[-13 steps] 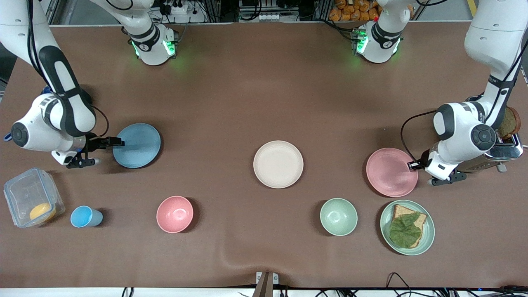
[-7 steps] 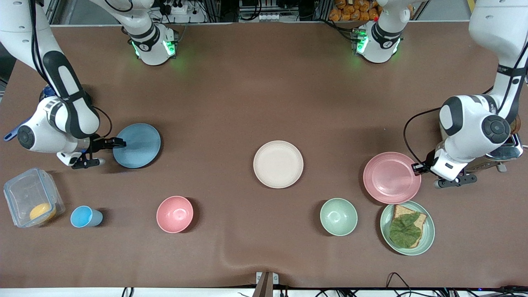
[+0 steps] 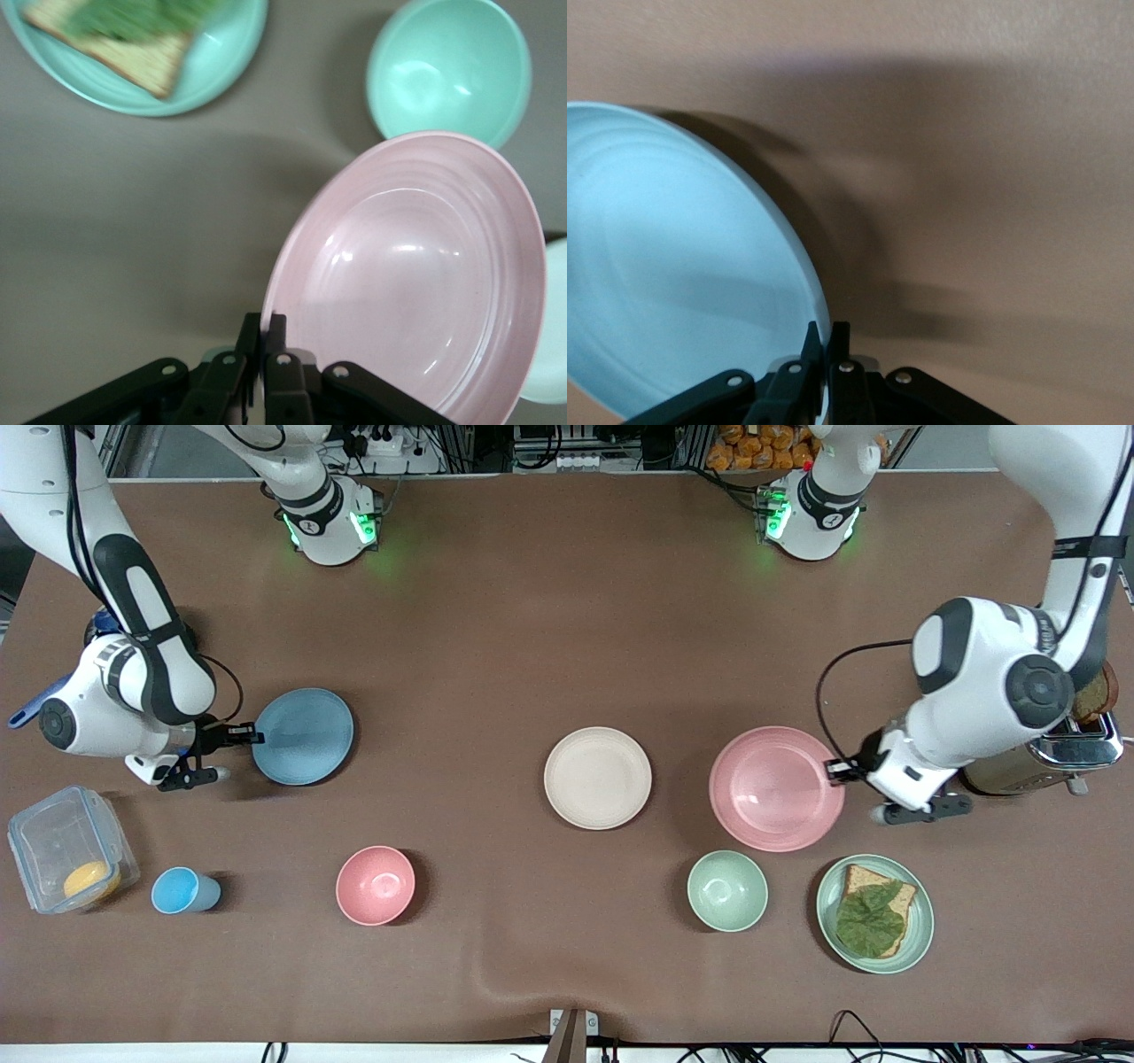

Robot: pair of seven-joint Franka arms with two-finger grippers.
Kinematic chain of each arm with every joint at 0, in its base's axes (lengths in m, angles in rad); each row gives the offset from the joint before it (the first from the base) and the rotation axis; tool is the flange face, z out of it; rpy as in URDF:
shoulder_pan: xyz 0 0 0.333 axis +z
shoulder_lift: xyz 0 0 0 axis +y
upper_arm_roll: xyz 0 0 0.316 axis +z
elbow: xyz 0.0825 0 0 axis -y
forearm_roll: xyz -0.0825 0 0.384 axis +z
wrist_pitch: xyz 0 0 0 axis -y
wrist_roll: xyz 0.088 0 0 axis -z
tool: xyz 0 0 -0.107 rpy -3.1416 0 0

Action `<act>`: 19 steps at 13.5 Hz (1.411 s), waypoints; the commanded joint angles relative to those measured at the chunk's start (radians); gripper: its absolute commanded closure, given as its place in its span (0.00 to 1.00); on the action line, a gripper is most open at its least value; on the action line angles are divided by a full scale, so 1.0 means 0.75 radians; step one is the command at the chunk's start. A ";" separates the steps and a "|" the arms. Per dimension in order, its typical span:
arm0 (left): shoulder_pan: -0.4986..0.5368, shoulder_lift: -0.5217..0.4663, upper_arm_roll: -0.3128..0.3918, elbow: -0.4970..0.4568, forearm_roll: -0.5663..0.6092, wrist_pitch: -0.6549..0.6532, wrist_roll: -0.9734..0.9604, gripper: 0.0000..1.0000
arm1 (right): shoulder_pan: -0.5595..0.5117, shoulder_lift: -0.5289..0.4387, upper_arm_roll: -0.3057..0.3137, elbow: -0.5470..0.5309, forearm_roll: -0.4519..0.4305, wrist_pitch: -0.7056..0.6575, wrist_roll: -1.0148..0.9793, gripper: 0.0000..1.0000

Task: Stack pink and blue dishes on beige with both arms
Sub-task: 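Carry the pink plate over the beige plate with the left gripper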

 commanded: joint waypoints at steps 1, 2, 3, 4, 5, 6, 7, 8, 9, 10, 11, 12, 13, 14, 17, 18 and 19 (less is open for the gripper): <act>-0.011 0.044 -0.123 0.008 -0.043 -0.021 -0.206 1.00 | 0.014 0.013 0.000 0.111 0.029 -0.137 -0.009 1.00; -0.040 0.057 -0.149 0.006 -0.043 -0.017 -0.290 1.00 | 0.022 0.013 0.000 0.162 0.031 -0.208 -0.005 1.00; -0.086 0.069 -0.152 0.008 -0.046 -0.009 -0.355 1.00 | 0.032 0.013 0.000 0.214 0.031 -0.276 -0.001 1.00; -0.146 0.075 -0.152 0.012 -0.048 -0.001 -0.425 1.00 | 0.040 0.013 0.000 0.263 0.031 -0.347 0.021 1.00; -0.193 0.101 -0.152 0.017 -0.046 0.007 -0.500 1.00 | 0.048 0.013 0.000 0.300 0.031 -0.396 0.052 1.00; -0.236 0.126 -0.152 0.015 -0.046 0.042 -0.542 1.00 | 0.051 0.013 0.000 0.322 0.031 -0.421 0.054 1.00; -0.269 0.153 -0.152 0.008 -0.046 0.085 -0.558 1.00 | 0.053 0.013 0.000 0.337 0.031 -0.434 0.054 1.00; -0.297 0.179 -0.150 0.006 -0.039 0.117 -0.581 1.00 | 0.053 0.013 0.000 0.341 0.031 -0.442 0.054 1.00; -0.336 0.204 -0.146 0.006 -0.029 0.162 -0.621 1.00 | 0.051 0.013 0.000 0.361 0.031 -0.456 0.054 1.00; -0.353 0.228 -0.144 0.006 -0.025 0.203 -0.634 1.00 | 0.061 0.013 0.000 0.369 0.031 -0.468 0.054 1.00; -0.363 0.253 -0.144 0.006 -0.005 0.246 -0.634 1.00 | 0.071 0.013 0.000 0.380 0.031 -0.479 0.056 1.00; -0.363 0.275 -0.144 0.006 0.038 0.271 -0.636 1.00 | 0.073 0.013 0.000 0.386 0.031 -0.489 0.064 1.00; -0.363 0.306 -0.144 0.006 0.085 0.281 -0.636 1.00 | 0.079 0.013 0.000 0.390 0.033 -0.491 0.075 1.00; -0.363 0.322 -0.144 0.002 0.126 0.289 -0.636 1.00 | 0.089 0.013 0.000 0.402 0.033 -0.491 0.083 1.00; -0.363 0.343 -0.144 0.006 0.171 0.294 -0.636 1.00 | 0.110 0.011 0.000 0.449 0.033 -0.521 0.099 1.00; -0.363 0.347 -0.144 0.008 0.179 0.304 -0.636 1.00 | 0.122 0.013 0.000 0.472 0.033 -0.554 0.117 1.00; -0.363 0.353 -0.144 0.006 0.210 0.332 -0.634 1.00 | 0.134 0.013 0.000 0.488 0.033 -0.575 0.154 1.00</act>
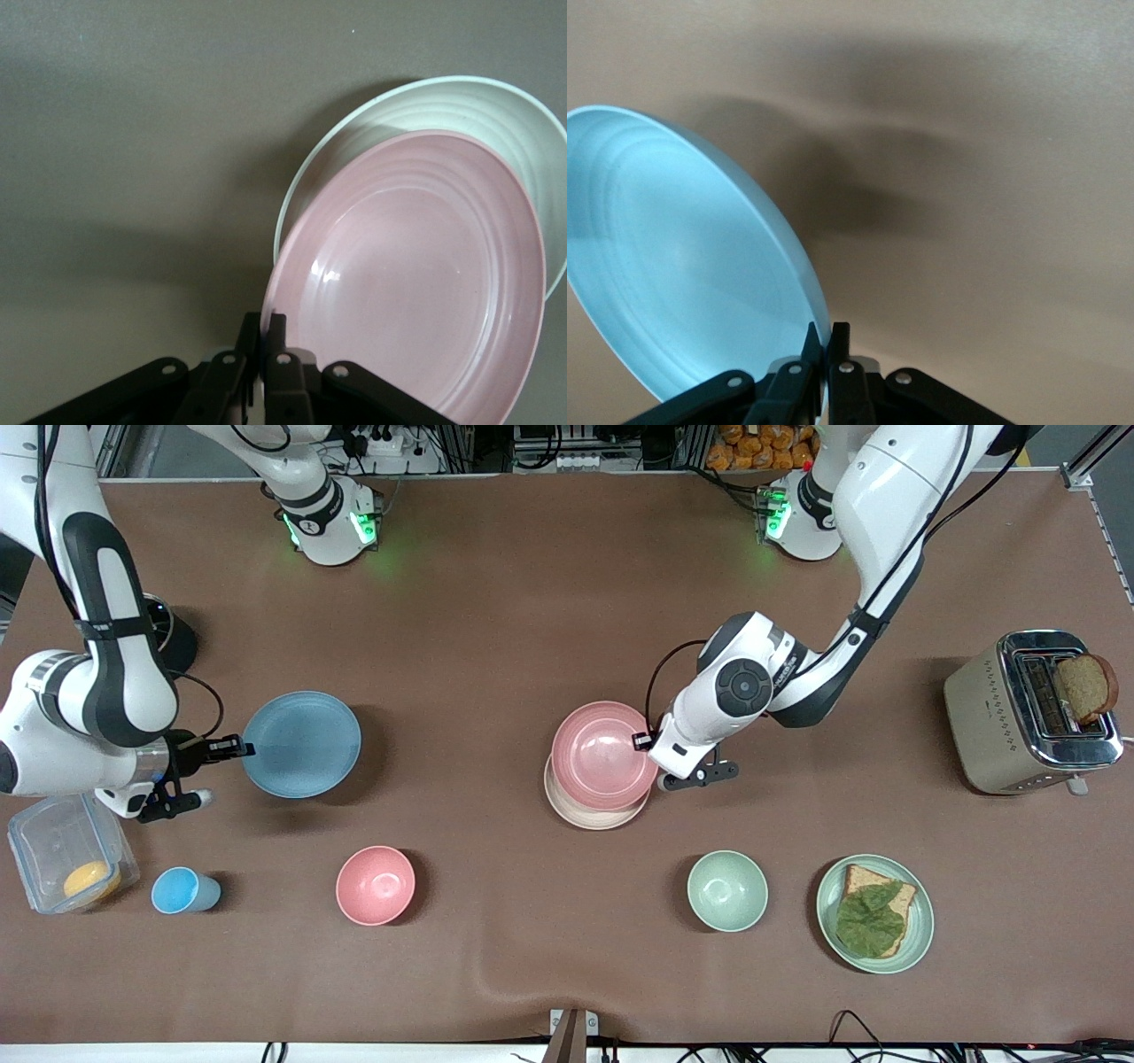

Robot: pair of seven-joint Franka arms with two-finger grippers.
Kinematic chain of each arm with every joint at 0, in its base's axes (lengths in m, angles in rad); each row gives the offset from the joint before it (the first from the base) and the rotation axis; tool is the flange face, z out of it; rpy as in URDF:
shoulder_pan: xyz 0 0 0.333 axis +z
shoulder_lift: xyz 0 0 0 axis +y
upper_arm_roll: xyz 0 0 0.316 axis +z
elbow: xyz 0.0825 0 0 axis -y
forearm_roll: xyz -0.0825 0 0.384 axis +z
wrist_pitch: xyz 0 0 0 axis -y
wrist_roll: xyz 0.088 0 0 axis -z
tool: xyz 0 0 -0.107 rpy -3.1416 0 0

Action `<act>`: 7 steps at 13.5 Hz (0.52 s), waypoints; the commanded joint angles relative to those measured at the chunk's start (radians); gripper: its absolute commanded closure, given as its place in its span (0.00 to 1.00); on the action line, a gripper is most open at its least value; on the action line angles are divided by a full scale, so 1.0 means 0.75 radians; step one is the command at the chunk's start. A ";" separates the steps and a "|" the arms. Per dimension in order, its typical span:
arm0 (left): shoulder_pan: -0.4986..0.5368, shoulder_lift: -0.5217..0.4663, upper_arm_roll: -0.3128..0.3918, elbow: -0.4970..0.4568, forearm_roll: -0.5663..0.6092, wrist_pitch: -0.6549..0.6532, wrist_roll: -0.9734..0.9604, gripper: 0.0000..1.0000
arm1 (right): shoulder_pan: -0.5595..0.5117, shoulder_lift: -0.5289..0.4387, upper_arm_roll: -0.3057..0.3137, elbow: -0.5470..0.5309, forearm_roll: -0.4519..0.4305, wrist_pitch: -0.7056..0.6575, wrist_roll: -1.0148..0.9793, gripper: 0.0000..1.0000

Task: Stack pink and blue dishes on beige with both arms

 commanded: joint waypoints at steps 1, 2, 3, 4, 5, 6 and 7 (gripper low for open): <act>-0.003 0.011 -0.003 0.012 0.099 0.055 -0.021 1.00 | 0.043 0.011 -0.006 0.076 0.019 -0.069 0.100 1.00; -0.003 0.025 -0.003 0.016 0.112 0.072 -0.021 1.00 | 0.058 0.011 -0.006 0.101 0.019 -0.079 0.127 1.00; -0.003 0.033 -0.003 0.014 0.116 0.092 -0.021 1.00 | 0.076 0.011 -0.006 0.111 0.019 -0.091 0.143 1.00; -0.003 0.042 -0.003 0.014 0.128 0.108 -0.019 1.00 | 0.082 0.011 -0.006 0.113 0.019 -0.093 0.162 1.00; -0.003 0.052 -0.003 0.016 0.128 0.117 -0.017 1.00 | 0.086 0.011 -0.006 0.119 0.019 -0.093 0.170 1.00; -0.003 0.054 -0.003 0.016 0.128 0.135 -0.017 1.00 | 0.097 0.011 -0.006 0.127 0.021 -0.093 0.172 1.00; -0.003 0.056 -0.003 0.016 0.128 0.147 -0.015 1.00 | 0.107 0.009 -0.004 0.129 0.021 -0.093 0.182 1.00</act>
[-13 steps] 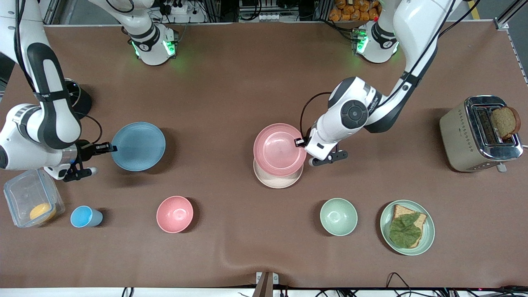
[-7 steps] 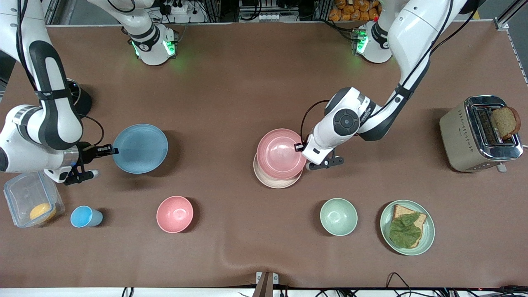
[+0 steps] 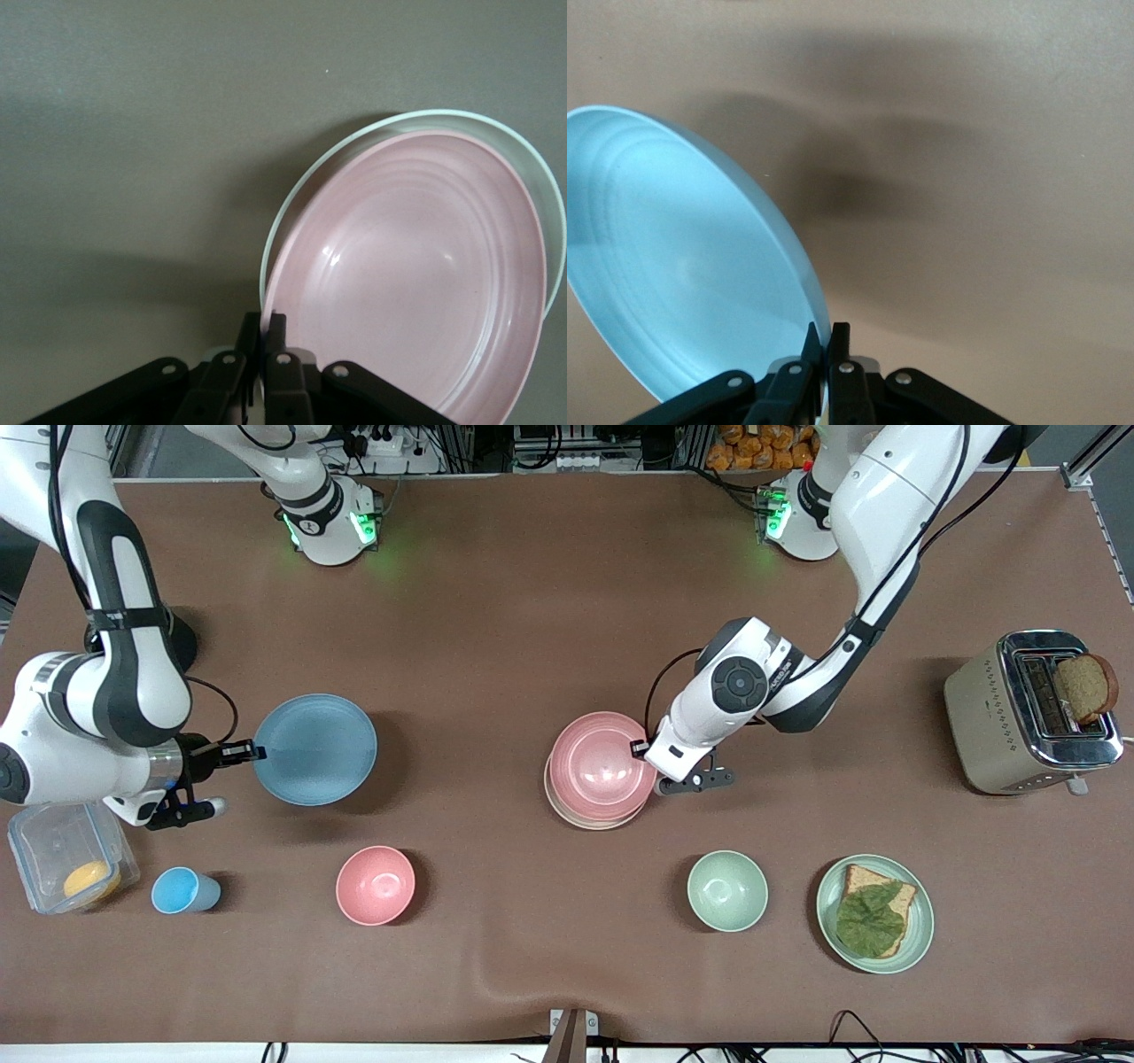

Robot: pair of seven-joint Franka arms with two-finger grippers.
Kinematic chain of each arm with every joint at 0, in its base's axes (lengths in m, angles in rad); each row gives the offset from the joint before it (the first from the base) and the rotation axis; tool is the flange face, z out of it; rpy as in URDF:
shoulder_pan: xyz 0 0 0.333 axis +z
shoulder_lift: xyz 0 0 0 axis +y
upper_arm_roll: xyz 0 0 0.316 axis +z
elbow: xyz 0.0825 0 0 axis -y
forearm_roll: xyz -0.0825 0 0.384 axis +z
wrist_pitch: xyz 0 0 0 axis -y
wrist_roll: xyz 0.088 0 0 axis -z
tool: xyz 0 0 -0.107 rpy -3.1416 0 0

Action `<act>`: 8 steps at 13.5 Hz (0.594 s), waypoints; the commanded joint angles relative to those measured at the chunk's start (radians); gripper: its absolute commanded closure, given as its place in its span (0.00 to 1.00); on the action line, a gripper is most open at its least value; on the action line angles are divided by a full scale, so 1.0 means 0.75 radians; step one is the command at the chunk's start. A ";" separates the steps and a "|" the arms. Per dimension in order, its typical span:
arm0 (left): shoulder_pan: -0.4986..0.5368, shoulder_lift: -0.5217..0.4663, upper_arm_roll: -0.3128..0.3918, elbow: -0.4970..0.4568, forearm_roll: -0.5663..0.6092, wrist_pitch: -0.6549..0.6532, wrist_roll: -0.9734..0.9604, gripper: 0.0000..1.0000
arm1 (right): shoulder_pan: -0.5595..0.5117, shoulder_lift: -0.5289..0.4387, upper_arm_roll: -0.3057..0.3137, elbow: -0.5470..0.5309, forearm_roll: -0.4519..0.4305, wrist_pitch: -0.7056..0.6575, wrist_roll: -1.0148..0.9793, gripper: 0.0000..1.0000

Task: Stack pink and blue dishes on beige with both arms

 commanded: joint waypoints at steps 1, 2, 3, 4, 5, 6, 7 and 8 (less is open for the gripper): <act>-0.003 0.017 -0.003 0.016 0.038 0.044 -0.013 1.00 | 0.023 0.009 -0.006 0.043 0.020 -0.036 0.050 1.00; -0.001 0.017 -0.005 0.016 0.038 0.055 -0.011 1.00 | 0.034 0.009 -0.004 0.049 0.020 -0.048 0.058 1.00; -0.001 0.019 -0.005 0.016 0.038 0.071 -0.009 1.00 | 0.044 0.009 -0.004 0.060 0.038 -0.053 0.058 1.00; -0.001 0.025 -0.005 0.016 0.038 0.083 -0.005 1.00 | 0.050 0.009 -0.004 0.060 0.073 -0.055 0.060 1.00; -0.001 0.031 -0.005 0.016 0.038 0.093 -0.001 1.00 | 0.060 0.009 -0.004 0.060 0.100 -0.053 0.065 1.00; -0.001 0.033 -0.003 0.016 0.040 0.110 -0.001 1.00 | 0.074 0.009 -0.006 0.060 0.106 -0.053 0.089 1.00; -0.001 0.039 -0.003 0.014 0.038 0.116 0.001 1.00 | 0.081 0.009 -0.006 0.060 0.106 -0.053 0.107 1.00; -0.001 0.043 -0.003 0.016 0.040 0.116 0.001 1.00 | 0.085 0.011 -0.006 0.060 0.104 -0.053 0.108 1.00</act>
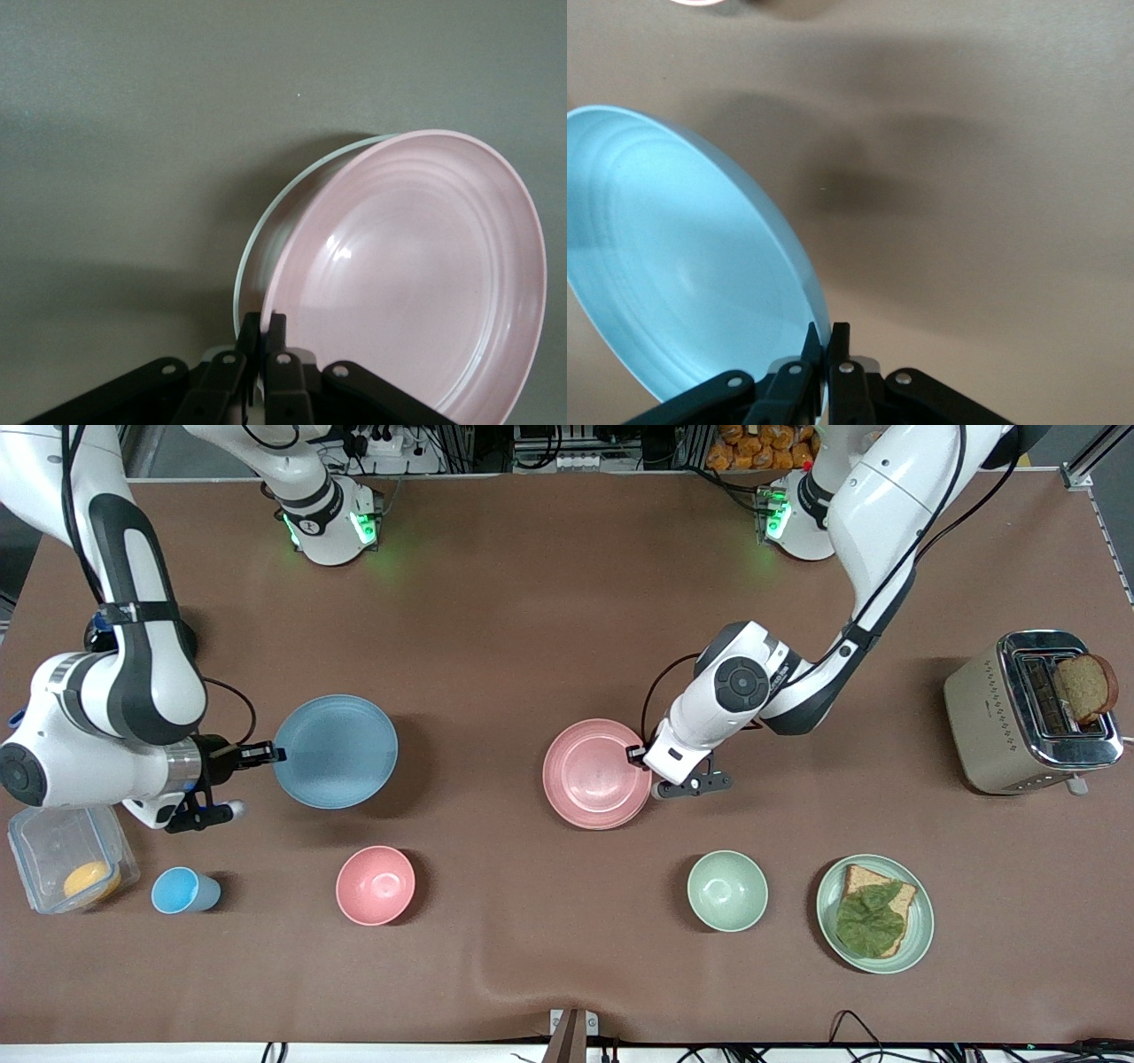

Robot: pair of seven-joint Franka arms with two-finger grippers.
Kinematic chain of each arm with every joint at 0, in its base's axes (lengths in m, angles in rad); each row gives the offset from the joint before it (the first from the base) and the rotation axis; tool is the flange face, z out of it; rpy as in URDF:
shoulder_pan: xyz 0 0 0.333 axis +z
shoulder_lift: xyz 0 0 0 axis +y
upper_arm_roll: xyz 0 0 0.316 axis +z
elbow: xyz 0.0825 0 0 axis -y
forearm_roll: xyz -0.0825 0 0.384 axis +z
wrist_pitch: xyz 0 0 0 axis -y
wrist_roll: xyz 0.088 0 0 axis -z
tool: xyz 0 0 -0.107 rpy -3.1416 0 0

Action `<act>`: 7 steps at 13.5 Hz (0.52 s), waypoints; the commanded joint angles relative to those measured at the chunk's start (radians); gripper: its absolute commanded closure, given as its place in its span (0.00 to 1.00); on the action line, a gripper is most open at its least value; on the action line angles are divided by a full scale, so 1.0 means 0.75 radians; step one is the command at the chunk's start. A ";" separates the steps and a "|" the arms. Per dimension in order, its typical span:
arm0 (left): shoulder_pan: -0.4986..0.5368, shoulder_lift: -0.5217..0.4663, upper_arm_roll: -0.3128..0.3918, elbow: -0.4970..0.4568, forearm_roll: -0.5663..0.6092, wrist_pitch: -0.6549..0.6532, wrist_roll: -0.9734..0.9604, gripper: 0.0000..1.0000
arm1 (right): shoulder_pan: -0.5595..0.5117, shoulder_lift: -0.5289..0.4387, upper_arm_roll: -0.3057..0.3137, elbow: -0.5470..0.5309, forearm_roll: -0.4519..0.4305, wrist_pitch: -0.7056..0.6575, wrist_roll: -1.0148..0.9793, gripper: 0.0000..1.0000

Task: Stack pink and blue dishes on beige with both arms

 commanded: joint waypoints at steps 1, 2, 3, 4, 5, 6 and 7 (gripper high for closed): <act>-0.001 0.026 -0.003 0.014 0.040 0.029 -0.006 1.00 | 0.017 0.011 -0.009 0.028 0.028 -0.027 0.034 1.00; -0.001 0.026 -0.003 0.014 0.038 0.031 -0.006 1.00 | 0.017 0.011 -0.009 0.028 0.028 -0.027 0.034 1.00; -0.001 0.028 -0.005 0.016 0.038 0.031 -0.008 1.00 | 0.019 0.011 -0.009 0.028 0.028 -0.027 0.034 1.00; -0.001 0.032 -0.003 0.016 0.038 0.031 -0.008 1.00 | 0.021 0.011 -0.009 0.028 0.028 -0.027 0.034 1.00; 0.003 0.036 -0.003 0.018 0.038 0.031 -0.008 0.99 | 0.023 0.011 -0.009 0.028 0.028 -0.027 0.034 1.00; 0.003 0.044 -0.003 0.022 0.036 0.031 -0.012 0.63 | 0.023 0.011 -0.009 0.026 0.028 -0.029 0.034 1.00; 0.003 0.044 -0.003 0.022 0.032 0.031 -0.024 0.24 | 0.023 0.011 -0.009 0.026 0.028 -0.027 0.034 1.00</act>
